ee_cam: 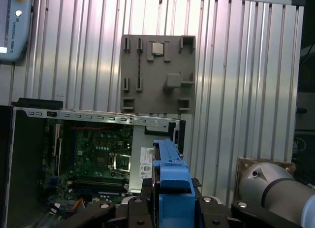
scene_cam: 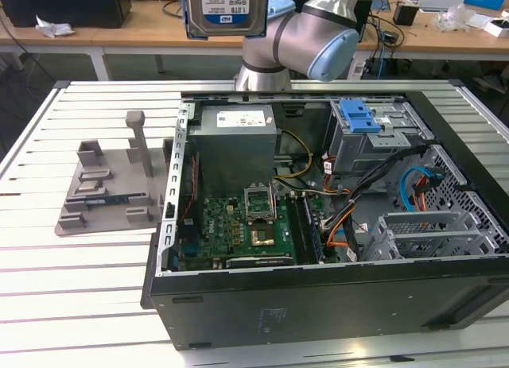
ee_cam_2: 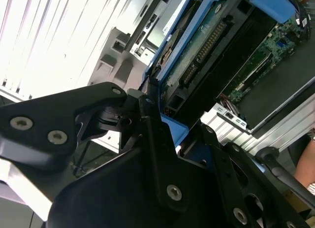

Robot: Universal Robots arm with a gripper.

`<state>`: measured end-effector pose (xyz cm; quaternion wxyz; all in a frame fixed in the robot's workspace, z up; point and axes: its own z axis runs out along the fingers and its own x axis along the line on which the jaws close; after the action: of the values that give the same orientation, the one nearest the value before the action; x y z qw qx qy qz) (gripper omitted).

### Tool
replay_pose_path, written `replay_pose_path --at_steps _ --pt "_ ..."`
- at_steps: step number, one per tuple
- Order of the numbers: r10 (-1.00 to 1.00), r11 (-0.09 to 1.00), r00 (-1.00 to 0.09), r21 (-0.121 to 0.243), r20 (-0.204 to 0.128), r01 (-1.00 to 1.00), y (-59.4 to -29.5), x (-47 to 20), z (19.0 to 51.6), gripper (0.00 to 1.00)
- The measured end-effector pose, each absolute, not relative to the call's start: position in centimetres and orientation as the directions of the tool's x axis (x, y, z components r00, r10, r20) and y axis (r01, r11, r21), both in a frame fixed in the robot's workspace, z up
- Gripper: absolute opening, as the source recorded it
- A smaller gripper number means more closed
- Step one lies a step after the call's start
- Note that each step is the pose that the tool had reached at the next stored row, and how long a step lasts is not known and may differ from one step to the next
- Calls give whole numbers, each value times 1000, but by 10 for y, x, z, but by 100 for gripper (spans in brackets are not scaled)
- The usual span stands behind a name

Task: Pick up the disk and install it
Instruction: 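Pick up the disk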

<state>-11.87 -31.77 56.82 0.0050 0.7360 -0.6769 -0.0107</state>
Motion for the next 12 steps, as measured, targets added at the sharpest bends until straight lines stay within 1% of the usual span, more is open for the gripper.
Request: replay_pose_path --at_steps 12 --pt "-996 -84 83 22 -9 -996 -325 -118 563 37"
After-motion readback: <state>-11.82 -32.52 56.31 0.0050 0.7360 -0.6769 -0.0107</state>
